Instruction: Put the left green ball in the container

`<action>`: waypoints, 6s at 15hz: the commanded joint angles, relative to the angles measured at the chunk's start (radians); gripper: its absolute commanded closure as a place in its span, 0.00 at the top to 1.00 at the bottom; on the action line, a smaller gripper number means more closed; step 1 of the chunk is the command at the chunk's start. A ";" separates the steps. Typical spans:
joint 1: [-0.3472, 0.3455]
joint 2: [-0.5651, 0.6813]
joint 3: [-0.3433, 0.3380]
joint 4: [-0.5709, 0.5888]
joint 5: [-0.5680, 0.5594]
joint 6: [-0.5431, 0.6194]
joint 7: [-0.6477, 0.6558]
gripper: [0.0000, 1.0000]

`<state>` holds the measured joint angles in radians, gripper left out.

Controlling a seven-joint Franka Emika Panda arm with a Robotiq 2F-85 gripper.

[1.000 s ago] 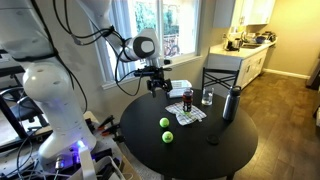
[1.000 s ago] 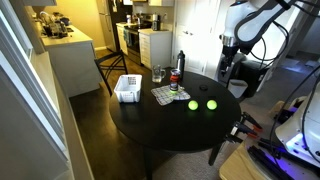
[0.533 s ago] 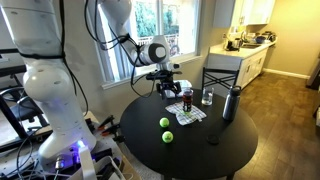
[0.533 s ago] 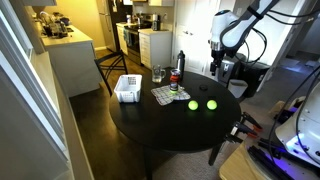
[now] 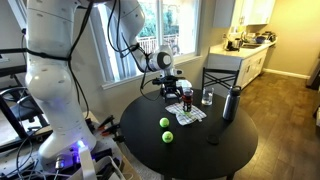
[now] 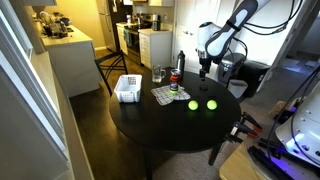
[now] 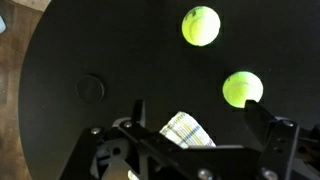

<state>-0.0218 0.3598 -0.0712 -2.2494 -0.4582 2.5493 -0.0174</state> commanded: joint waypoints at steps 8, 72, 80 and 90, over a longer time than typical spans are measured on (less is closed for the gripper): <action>0.039 0.029 0.010 0.041 0.033 -0.018 -0.019 1.00; 0.054 0.603 0.087 0.418 0.259 -0.062 -0.054 0.75; 0.046 0.573 0.093 0.394 0.262 -0.027 -0.052 0.43; 0.052 0.350 0.086 0.269 0.251 0.210 -0.051 0.43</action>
<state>0.0364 0.8100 0.0124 -1.8946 -0.2256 2.7102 -0.0350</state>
